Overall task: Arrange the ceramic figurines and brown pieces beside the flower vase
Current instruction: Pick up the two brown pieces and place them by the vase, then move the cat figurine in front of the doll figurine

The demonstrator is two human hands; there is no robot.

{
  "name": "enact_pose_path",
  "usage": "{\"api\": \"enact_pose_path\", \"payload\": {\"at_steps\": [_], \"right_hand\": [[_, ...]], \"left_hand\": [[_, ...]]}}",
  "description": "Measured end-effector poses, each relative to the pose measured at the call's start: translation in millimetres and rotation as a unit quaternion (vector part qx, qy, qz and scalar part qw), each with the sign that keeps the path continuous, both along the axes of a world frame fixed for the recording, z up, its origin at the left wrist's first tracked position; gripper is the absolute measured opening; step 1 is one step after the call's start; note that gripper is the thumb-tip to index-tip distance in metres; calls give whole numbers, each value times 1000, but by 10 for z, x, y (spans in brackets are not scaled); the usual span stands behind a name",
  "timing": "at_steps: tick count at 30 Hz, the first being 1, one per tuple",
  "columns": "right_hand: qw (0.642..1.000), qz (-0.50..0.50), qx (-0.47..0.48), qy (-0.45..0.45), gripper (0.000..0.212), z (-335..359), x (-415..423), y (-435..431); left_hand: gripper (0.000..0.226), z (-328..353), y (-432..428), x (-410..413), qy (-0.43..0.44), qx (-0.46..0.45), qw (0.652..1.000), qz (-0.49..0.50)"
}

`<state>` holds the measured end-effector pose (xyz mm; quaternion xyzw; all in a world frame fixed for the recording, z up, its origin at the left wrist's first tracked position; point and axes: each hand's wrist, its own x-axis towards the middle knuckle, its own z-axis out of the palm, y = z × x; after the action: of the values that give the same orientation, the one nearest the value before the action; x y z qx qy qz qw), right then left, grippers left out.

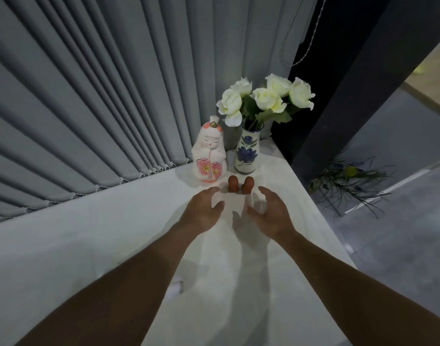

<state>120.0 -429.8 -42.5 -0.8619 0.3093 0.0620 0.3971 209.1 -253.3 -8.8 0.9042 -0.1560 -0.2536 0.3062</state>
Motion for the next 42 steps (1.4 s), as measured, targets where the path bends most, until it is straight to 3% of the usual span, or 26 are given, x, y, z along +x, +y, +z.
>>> {"api": "enact_pose_path", "payload": {"at_steps": [4, 14, 21, 30, 36, 42], "right_hand": [[999, 26, -31, -13, 70, 187, -243, 363], [994, 79, 64, -50, 65, 438, -821, 1367], [986, 117, 114, -22, 76, 388, -1057, 1855], [981, 138, 134, -20, 85, 67, -1071, 2217], [981, 97, 164, -33, 80, -27, -1001, 2313], [984, 113, 132, -46, 61, 0, -952, 2268]], "left_hand": [[50, 204, 414, -192, -42, -22, 998, -31], [32, 528, 1770, -662, -118, -107, 987, 15], [39, 370, 2360, -961, -39, -100, 992, 72], [60, -61, 2617, -1152, 63, -110, 992, 20], [42, -181, 2562, -1134, 29, -153, 988, 22], [37, -224, 2471, -1069, -2, -167, 986, 17]]}}
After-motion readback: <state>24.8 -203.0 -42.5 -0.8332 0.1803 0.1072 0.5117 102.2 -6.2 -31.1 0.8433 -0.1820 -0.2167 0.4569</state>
